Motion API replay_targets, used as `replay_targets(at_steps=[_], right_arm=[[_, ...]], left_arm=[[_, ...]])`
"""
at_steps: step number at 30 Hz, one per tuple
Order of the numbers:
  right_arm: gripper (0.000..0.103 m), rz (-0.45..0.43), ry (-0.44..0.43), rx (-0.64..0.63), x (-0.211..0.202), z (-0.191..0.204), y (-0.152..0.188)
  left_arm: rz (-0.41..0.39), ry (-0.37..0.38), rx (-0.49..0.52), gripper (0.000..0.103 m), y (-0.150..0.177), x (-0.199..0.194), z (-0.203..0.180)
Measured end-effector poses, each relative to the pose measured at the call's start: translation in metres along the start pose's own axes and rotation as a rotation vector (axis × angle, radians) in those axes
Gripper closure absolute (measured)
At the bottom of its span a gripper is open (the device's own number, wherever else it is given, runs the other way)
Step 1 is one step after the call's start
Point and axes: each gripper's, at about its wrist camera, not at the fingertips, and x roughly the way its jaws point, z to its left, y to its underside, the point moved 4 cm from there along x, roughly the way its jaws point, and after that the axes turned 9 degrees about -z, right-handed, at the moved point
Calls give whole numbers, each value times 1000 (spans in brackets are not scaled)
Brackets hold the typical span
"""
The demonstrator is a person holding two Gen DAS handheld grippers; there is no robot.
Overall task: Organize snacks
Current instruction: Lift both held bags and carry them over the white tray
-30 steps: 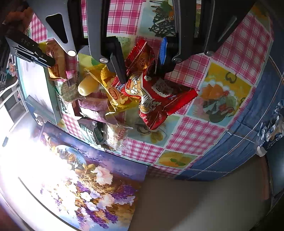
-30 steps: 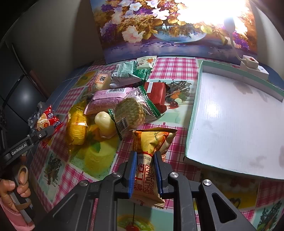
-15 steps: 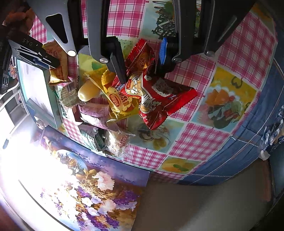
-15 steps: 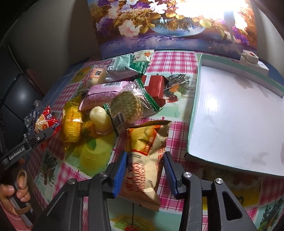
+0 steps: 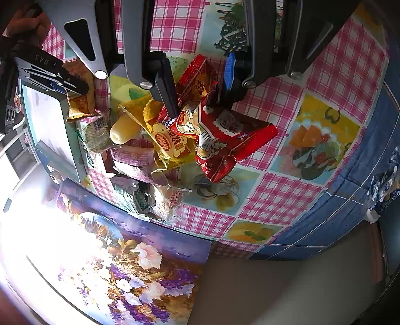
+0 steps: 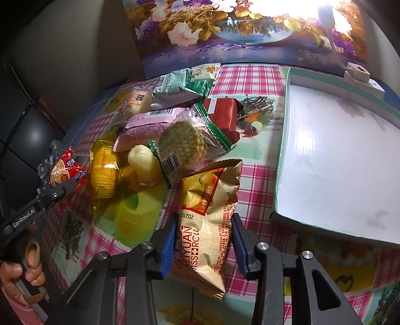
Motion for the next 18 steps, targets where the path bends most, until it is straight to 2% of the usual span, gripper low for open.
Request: replay_targets(at_steps=[9, 14, 18], right_arm=[[65, -72, -33, 29, -27, -6, -12], [65, -136, -1, 71, -47, -28, -26], [65, -185, 72, 108, -62, -58, -40]], left_arm=[[-15, 11, 49, 68, -11, -11, -20], [-10, 76, 109, 68, -28, -7, -61], [8, 153, 191, 68, -38, 2, -110]])
